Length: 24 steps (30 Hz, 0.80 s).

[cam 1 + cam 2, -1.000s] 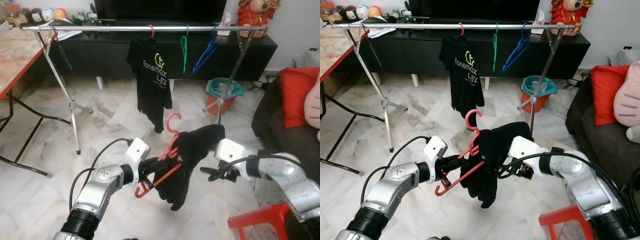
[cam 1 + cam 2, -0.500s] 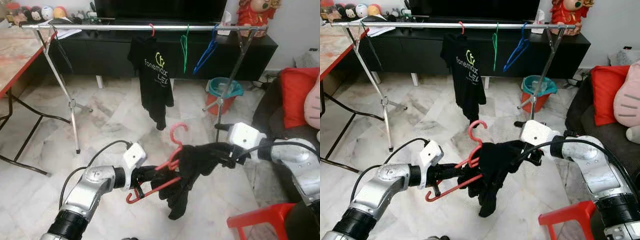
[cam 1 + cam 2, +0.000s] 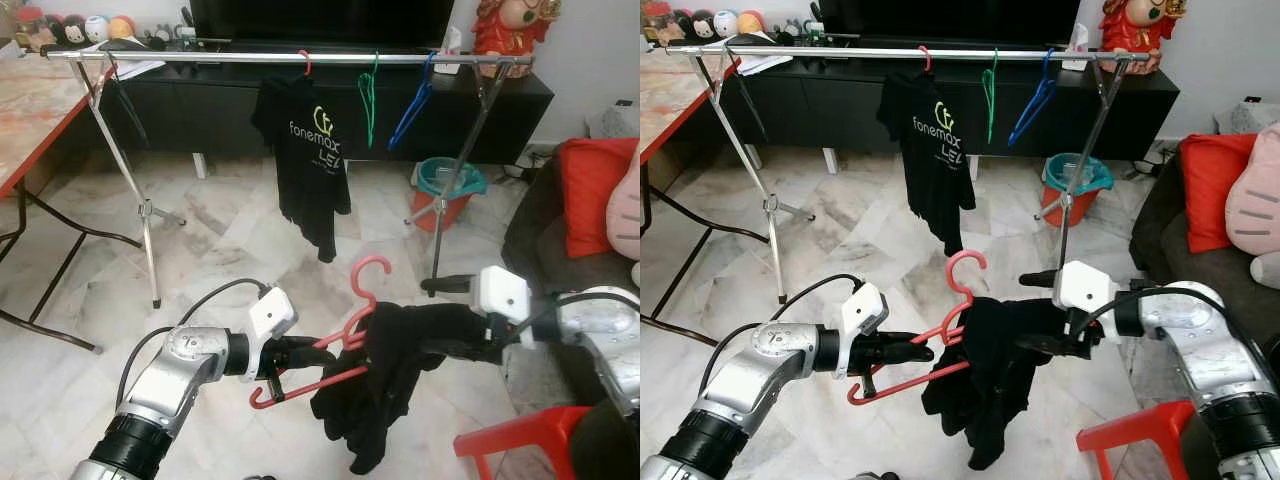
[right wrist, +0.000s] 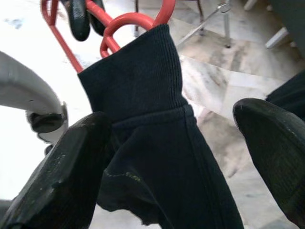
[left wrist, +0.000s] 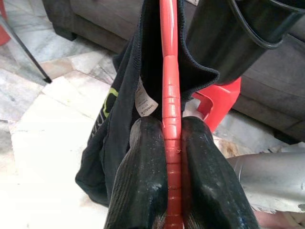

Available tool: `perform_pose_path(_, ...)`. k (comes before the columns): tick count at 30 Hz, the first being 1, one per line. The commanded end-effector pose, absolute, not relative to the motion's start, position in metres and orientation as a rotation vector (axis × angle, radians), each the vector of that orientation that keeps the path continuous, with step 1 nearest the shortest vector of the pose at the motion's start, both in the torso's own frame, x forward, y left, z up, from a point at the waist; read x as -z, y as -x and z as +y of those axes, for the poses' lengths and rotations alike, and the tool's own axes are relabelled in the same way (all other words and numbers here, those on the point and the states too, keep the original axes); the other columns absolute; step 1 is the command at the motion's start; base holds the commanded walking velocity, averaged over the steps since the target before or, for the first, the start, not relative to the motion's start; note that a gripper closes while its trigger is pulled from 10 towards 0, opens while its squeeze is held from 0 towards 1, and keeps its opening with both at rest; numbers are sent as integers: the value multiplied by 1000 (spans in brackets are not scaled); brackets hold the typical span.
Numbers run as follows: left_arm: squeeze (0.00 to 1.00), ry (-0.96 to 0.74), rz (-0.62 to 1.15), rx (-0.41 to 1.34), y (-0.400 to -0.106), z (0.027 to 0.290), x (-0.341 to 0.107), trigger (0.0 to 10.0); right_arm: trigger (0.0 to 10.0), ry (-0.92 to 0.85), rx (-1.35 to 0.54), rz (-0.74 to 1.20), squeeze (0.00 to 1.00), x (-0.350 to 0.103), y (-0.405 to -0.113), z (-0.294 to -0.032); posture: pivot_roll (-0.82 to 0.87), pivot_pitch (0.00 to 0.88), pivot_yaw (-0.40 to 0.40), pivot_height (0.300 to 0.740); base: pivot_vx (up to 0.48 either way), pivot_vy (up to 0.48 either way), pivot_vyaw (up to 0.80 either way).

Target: Hang hanger

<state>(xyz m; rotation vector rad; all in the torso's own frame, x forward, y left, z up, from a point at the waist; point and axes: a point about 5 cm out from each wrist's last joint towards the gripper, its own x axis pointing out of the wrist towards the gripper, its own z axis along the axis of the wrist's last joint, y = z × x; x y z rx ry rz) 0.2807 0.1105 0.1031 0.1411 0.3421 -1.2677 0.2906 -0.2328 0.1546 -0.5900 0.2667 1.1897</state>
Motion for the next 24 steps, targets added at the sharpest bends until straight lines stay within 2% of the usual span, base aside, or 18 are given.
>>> perform_pose_path(1,0,-151,277,1324,-281,103,-116,10000,10000,586,-1183,249,0,-163,-293,-240,13,47,-55,736,0,0,0)
perform_pose_path(15,0,-181,255,1441,-272,95,-121,10000,10000,473,-1283,288,0,-148,-292,-236,32,38,-62,736,0,0,0)
perform_pose_path(24,0,-186,243,1457,-274,92,-124,10000,10000,420,-1386,391,0,-136,-280,-236,32,36,-62,736,0,0,0)
